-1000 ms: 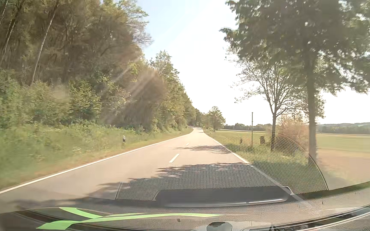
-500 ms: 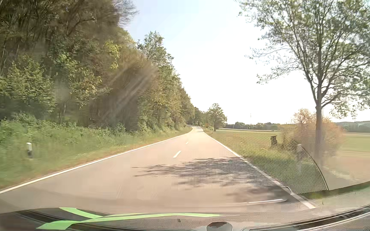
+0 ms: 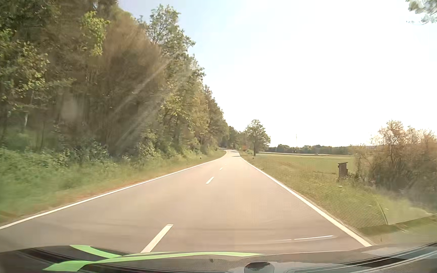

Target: Follow the waypoints while adhering to traffic rules and regulations

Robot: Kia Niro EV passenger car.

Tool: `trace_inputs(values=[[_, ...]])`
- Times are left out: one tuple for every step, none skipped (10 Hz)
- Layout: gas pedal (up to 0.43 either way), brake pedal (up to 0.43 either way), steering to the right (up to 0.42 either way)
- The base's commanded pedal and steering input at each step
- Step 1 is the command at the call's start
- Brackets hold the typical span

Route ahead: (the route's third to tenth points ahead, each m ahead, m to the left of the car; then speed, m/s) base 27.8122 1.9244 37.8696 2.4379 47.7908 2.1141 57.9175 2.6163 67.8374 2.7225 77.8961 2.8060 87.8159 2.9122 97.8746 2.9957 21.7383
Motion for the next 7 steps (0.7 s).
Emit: trace_inputs(values=[[0.197, 0.0, -0.001], [0.177, 0.0, -0.001], [0.157, 0.0, -0.001], [0.15, 0.0, -0.001], [0.15, 0.0, -0.001], [0.15, 0.0, -0.001], [0.15, 0.0, -0.001]])
